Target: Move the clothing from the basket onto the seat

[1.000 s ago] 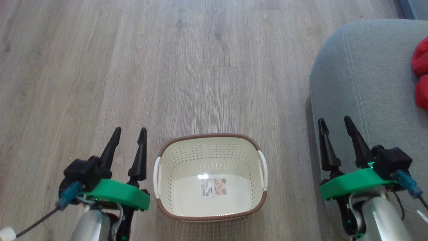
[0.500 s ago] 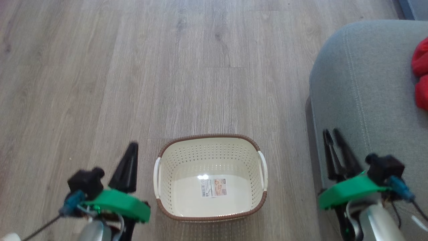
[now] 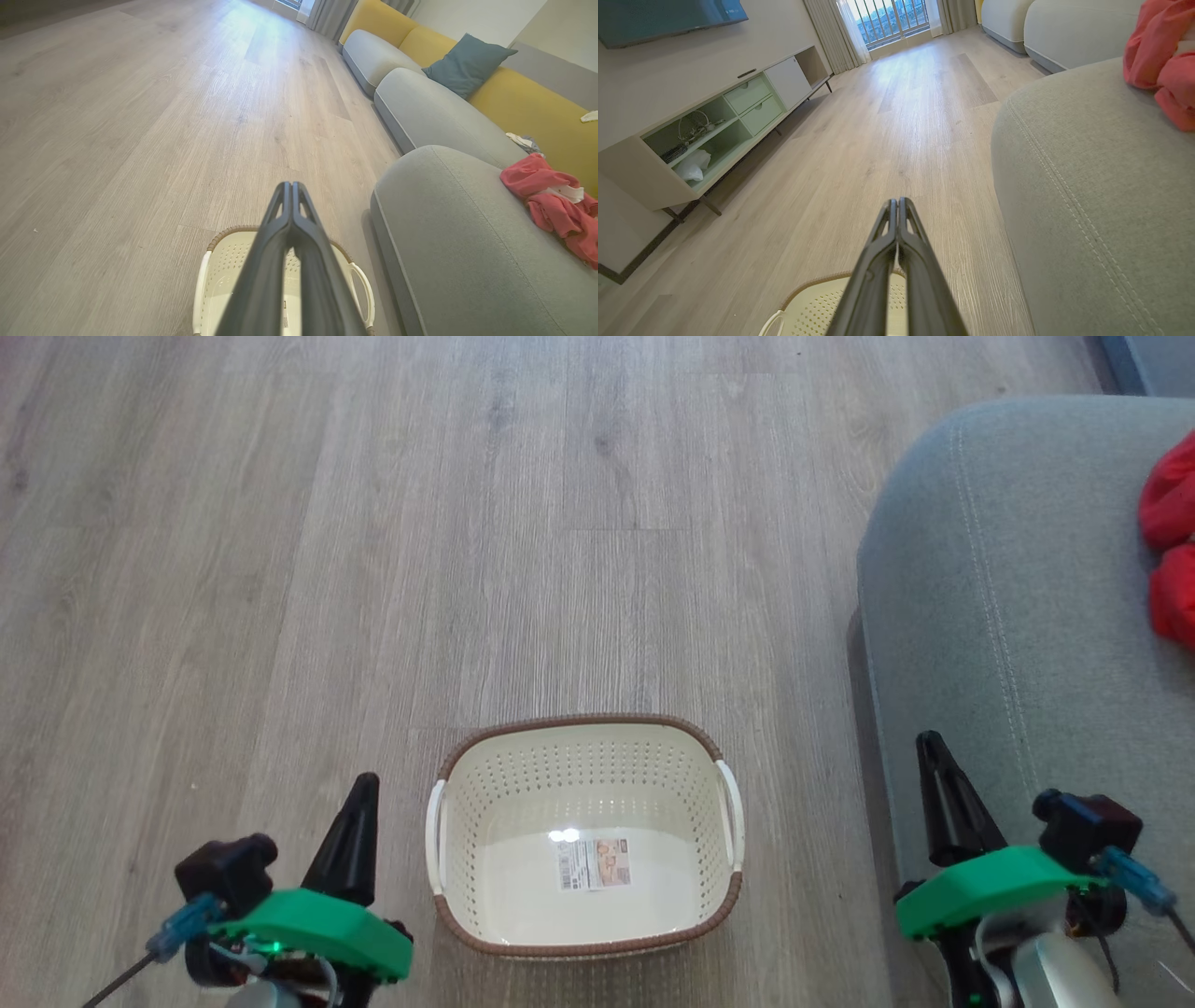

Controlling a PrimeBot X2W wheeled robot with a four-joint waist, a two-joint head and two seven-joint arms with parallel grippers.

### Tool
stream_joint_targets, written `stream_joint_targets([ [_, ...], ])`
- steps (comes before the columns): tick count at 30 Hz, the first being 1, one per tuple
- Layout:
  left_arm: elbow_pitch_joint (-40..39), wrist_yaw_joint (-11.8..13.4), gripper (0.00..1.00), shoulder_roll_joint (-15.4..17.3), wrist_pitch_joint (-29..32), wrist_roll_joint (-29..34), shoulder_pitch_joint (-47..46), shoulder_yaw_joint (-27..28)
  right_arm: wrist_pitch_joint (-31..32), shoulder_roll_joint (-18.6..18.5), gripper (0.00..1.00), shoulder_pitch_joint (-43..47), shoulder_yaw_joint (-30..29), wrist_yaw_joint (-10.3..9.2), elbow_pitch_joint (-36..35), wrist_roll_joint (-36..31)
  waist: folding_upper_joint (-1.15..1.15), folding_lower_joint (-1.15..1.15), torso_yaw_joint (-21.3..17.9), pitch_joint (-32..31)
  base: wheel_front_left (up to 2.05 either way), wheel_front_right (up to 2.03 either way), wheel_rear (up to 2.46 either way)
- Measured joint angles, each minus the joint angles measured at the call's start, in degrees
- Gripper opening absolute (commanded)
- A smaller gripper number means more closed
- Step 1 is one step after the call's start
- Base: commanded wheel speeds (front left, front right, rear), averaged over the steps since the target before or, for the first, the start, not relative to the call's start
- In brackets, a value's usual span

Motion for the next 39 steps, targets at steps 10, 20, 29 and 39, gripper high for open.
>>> stream_joint_targets([
  [10, 0.01, -0.14, 0.00, 0.00, 1.46, -5.84, -0.01, 0.46, 1.62, -0.01, 0.00, 0.00, -0.47, 0.00, -0.01, 6.27, 0.00, 0.00, -0.31, -0.37, 0.00, 0.00, 0.00],
  [20, 0.02, -0.31, 0.00, 0.02, 3.09, -11.73, -0.07, 1.38, 2.96, -0.01, 0.00, 0.00, -1.27, 0.00, -0.02, 12.62, 0.00, 0.00, -0.63, -0.74, 0.00, 0.00, 0.00],
  [29, 0.03, -0.32, 0.00, 0.02, 4.54, -16.92, -0.12, 2.16, 4.37, -0.02, 0.00, -0.01, -1.81, 0.00, -0.05, 18.18, 0.00, 0.00, -0.91, -1.07, 0.00, 0.00, 0.00],
  [39, 0.07, -0.38, 0.00, 0.03, 6.12, -22.57, -0.77, 2.68, 5.95, -0.02, 0.00, -0.01, -2.30, 0.00, -0.09, 24.39, 0.00, 0.00, -1.22, -1.44, 0.00, 0.00, 0.00],
])
